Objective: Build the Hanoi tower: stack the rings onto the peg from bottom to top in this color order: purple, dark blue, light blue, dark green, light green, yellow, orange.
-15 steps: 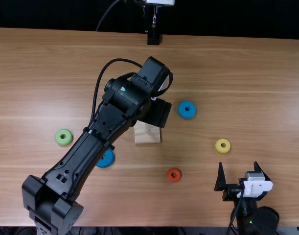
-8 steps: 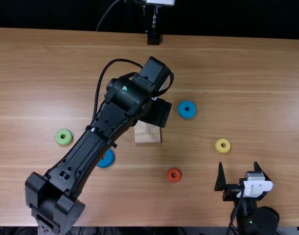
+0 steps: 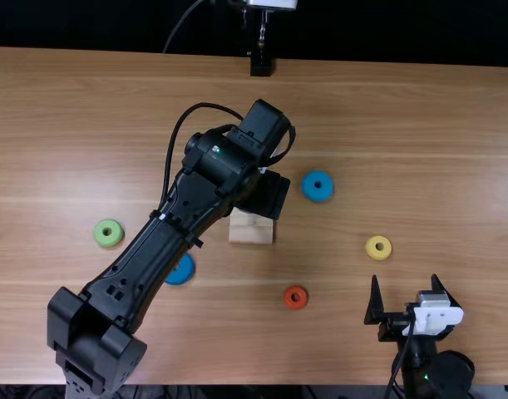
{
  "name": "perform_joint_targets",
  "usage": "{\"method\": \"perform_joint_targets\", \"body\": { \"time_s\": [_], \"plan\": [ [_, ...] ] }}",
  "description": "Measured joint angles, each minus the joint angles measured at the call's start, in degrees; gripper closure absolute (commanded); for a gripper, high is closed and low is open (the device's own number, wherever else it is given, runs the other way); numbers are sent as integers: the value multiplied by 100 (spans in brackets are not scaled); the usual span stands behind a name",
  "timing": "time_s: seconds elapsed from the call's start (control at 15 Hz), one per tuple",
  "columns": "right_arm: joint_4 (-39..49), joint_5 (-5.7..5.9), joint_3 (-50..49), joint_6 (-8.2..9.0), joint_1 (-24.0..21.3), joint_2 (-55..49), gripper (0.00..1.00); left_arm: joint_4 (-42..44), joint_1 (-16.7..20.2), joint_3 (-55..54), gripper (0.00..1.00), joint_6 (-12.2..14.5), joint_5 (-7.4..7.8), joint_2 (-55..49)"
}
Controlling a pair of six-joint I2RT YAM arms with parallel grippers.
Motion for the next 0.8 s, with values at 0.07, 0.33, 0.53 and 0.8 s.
{"method": "perform_joint_targets", "body": {
  "time_s": [0.07,0.33,0.53,0.8],
  "plan": [
    [0,2,2,-2,0,0,0,-44,0,-35,0,-2,4,0],
    [4,2,0,0,0,0,0,-267,48,-219,0,-4,269,0],
    [0,2,0,-7,-2,0,0,-219,50,-216,0,-2,328,0],
    [2,2,0,-4,-2,0,0,-157,129,-118,0,0,345,0]
  ]
}}
